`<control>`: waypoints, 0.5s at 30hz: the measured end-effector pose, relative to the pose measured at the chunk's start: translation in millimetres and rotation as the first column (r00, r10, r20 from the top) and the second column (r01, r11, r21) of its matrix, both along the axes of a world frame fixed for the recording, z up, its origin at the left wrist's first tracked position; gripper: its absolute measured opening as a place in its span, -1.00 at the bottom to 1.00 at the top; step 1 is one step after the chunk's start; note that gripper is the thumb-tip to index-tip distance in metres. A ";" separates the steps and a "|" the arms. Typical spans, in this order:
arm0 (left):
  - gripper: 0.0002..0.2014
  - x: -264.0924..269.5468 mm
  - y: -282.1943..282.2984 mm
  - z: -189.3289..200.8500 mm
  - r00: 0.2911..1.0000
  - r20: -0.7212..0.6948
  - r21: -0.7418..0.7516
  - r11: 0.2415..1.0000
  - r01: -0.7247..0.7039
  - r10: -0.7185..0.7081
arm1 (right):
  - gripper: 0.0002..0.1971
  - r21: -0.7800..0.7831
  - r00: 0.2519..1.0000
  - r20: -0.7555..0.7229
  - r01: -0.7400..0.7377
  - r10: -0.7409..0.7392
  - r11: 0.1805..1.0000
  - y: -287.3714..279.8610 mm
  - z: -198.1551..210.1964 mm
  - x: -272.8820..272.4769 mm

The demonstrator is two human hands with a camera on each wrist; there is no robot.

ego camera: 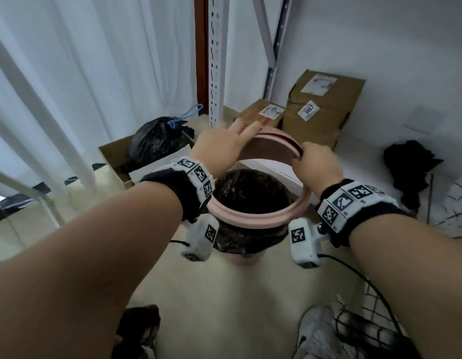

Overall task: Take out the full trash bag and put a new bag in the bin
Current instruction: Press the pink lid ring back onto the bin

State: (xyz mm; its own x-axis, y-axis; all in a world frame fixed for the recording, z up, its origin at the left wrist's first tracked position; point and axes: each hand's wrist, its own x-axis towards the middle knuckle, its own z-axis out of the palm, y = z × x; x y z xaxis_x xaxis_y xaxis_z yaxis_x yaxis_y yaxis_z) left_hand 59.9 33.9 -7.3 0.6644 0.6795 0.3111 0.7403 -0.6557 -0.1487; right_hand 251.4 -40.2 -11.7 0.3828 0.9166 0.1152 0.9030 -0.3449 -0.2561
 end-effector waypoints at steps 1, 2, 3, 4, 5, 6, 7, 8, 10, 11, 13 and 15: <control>-0.41 3.2 -0.2 -0.9 0.999 -0.016 0.007 0.999 0.031 -0.031 | -0.75 -0.025 1.000 0.008 -0.002 0.002 1.000 0.9 -5.2 3.5; -0.42 3.6 0.5 -1.6 0.998 -0.016 -0.001 0.998 0.059 -0.059 | -0.74 -0.045 1.000 0.017 -0.016 0.017 0.999 2.4 -10.4 5.6; -0.44 3.3 2.7 -3.8 0.996 0.008 -0.037 0.995 0.090 -0.090 | -0.73 -0.056 0.999 0.016 -0.034 0.035 0.998 3.3 -16.7 7.6; -0.44 2.2 4.5 -5.7 0.992 0.049 -0.099 0.988 0.120 -0.115 | -0.72 -0.047 0.999 0.009 -0.051 0.051 0.998 3.1 -23.1 9.4; -0.43 -1.4 8.2 -7.7 0.987 0.096 -0.171 0.975 0.141 -0.126 | -0.72 -0.023 0.998 -0.002 -0.068 0.068 0.997 3.8 -28.5 9.8; -0.40 -5.5 12.1 -10.2 0.983 0.145 -0.250 0.958 0.143 -0.109 | -0.70 0.003 0.997 -0.020 -0.081 0.081 0.997 3.6 -34.1 10.0; -0.35 -9.2 16.8 -13.1 0.982 0.180 -0.338 0.935 0.111 -0.051 | -0.67 0.023 0.995 -0.049 -0.089 0.090 0.996 3.0 -39.0 9.8; -0.30 -14.2 21.7 -15.8 0.982 0.187 -0.429 0.902 0.051 0.033 | -0.63 0.039 0.992 -0.077 -0.099 0.102 0.994 2.9 -43.0 9.9; -0.26 -22.9 30.2 -26.4 0.980 0.096 -0.578 0.811 -0.089 0.176 | -0.54 0.050 0.986 -0.127 -0.104 0.110 0.993 1.7 -49.8 10.3; -0.31 -26.2 30.5 -31.2 0.978 0.033 -0.622 0.770 -0.142 0.207 | -0.52 0.054 0.984 -0.143 -0.101 0.108 0.993 0.9 -52.3 10.6; -0.48 -28.7 27.5 -41.0 0.978 -0.022 -0.645 0.744 -0.174 0.210 | -0.51 0.058 0.980 -0.166 -0.102 0.111 0.993 0.7 -58.0 11.1; -0.64 -27.5 22.9 -46.1 0.984 -0.038 -0.588 0.792 -0.165 0.176 | -0.50 0.053 0.974 -0.192 -0.114 0.122 0.992 1.5 -62.9 11.3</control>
